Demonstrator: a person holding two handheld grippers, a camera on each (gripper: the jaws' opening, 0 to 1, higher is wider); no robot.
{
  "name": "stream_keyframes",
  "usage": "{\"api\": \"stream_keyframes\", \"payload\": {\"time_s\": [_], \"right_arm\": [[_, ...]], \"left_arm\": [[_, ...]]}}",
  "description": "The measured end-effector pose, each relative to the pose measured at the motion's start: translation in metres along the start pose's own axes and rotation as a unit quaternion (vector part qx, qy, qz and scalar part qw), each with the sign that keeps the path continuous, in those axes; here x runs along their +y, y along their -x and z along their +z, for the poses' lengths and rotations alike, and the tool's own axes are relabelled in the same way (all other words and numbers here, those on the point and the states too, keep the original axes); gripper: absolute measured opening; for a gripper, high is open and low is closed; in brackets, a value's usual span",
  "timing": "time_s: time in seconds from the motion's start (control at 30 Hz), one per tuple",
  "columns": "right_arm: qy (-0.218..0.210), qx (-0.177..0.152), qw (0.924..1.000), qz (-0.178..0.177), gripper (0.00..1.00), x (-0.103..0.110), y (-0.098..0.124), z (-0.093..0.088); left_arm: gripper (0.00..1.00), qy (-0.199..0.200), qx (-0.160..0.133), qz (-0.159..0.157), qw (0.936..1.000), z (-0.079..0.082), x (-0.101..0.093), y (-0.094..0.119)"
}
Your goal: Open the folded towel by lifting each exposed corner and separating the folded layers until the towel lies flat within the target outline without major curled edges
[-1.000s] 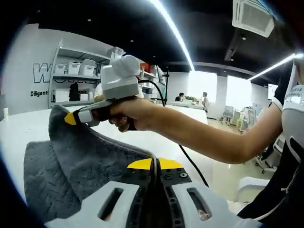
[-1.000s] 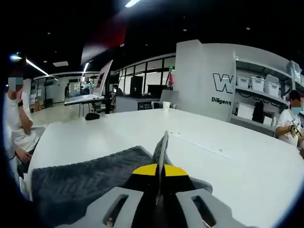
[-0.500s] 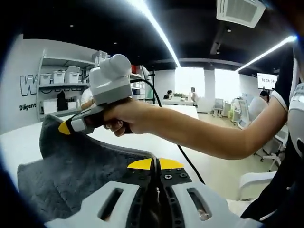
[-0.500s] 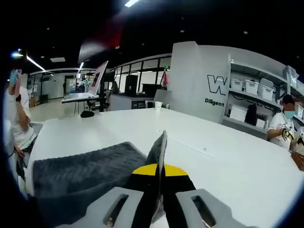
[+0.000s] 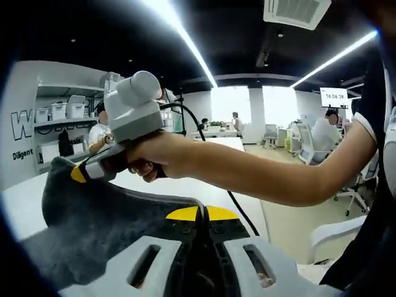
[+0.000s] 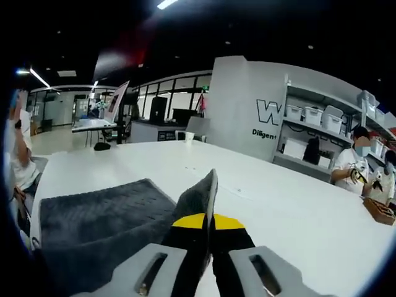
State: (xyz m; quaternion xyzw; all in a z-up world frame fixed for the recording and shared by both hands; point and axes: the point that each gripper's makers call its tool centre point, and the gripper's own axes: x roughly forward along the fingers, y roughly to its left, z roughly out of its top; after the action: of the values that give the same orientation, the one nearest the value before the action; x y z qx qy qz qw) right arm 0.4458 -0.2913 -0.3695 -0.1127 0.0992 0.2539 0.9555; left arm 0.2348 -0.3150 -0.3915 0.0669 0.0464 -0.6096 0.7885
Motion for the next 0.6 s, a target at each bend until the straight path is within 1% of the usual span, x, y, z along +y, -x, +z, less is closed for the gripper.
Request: {"api": "stream_keyframes", "payload": {"time_s": [0.07, 0.2, 0.23, 0.27, 0.4, 0.6], "right_arm": [[0.0, 0.0, 1.0, -0.002, 0.0, -0.002, 0.002, -0.001], [0.002, 0.005, 0.9999, -0.013, 0.0, -0.015, 0.013, -0.007], [0.003, 0.007, 0.9998, -0.019, 0.0, -0.022, 0.018, -0.01], [0.003, 0.008, 0.9998, -0.02, 0.0, -0.025, 0.019, -0.012], [0.005, 0.011, 0.9995, -0.03, 0.0, -0.037, 0.028, -0.016], [0.008, 0.019, 0.9988, -0.045, 0.0, -0.055, 0.04, -0.025]], "left_arm": [[0.01, -0.002, 0.0, -0.002, 1.0, 0.0, -0.001, -0.002], [0.01, -0.007, 0.0, -0.013, 0.9999, 0.003, -0.008, -0.015], [0.01, -0.007, 0.002, -0.017, 0.9998, 0.004, -0.01, -0.021], [0.01, -0.006, 0.003, -0.019, 0.9998, 0.004, -0.012, -0.026], [0.01, -0.012, 0.003, -0.027, 0.9996, 0.005, -0.018, -0.037], [0.01, -0.008, 0.004, -0.034, 0.9994, 0.005, -0.025, -0.051]]}}
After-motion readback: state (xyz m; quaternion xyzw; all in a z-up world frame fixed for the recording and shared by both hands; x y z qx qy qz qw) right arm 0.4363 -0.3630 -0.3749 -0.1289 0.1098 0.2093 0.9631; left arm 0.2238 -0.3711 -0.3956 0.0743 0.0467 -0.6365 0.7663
